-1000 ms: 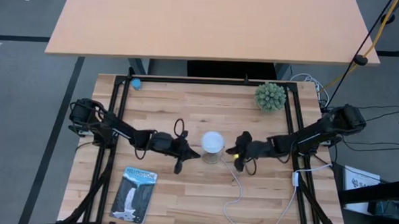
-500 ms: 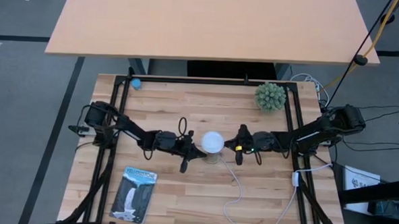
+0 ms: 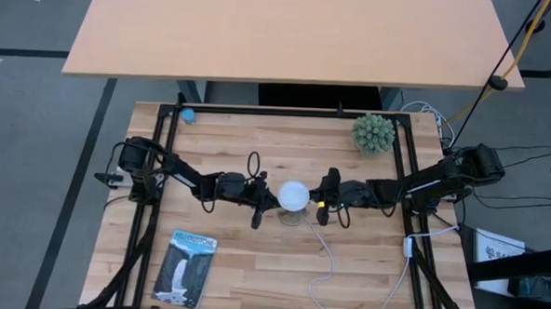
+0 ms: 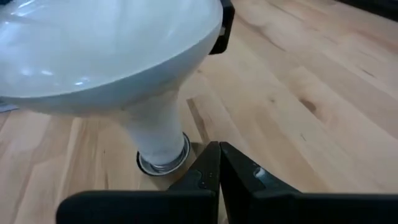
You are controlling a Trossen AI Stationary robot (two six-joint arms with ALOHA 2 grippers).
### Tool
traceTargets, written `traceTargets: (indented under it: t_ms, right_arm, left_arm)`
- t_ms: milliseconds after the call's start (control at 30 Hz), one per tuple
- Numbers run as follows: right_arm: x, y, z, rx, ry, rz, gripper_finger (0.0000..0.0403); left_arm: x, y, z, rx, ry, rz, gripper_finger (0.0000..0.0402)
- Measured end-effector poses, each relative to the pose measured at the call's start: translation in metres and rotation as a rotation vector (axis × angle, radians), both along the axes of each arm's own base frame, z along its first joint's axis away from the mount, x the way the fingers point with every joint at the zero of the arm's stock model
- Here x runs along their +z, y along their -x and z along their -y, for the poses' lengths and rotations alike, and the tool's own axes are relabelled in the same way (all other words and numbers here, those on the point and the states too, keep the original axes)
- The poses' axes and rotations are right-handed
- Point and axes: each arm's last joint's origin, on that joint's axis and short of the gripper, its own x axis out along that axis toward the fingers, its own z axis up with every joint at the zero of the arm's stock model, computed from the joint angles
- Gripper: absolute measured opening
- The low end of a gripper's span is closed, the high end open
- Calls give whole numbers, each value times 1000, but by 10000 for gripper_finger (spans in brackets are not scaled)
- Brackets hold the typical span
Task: Screw lightbulb
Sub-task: Insert the lightbulb into the lamp
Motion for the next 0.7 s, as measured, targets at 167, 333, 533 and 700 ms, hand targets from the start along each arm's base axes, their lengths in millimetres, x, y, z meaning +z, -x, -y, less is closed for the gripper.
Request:
traceTargets:
  t_ms: [167,333,533,700]
  right_arm:
    - [1,-1,0,-1,-8,17,0]
    - [-1,-1,-4,18,-42,15,0]
    - [-13,-7,-7,27,-46,5,0]
    - [-15,-10,-7,37,-28,27,0]
  left_arm:
    - [0,0,-1,-5,1,1,0]
    - [0,0,0,-28,5,0,0]
    - [0,0,0,-31,5,1,0]
    - [0,0,0,-31,5,1,0]
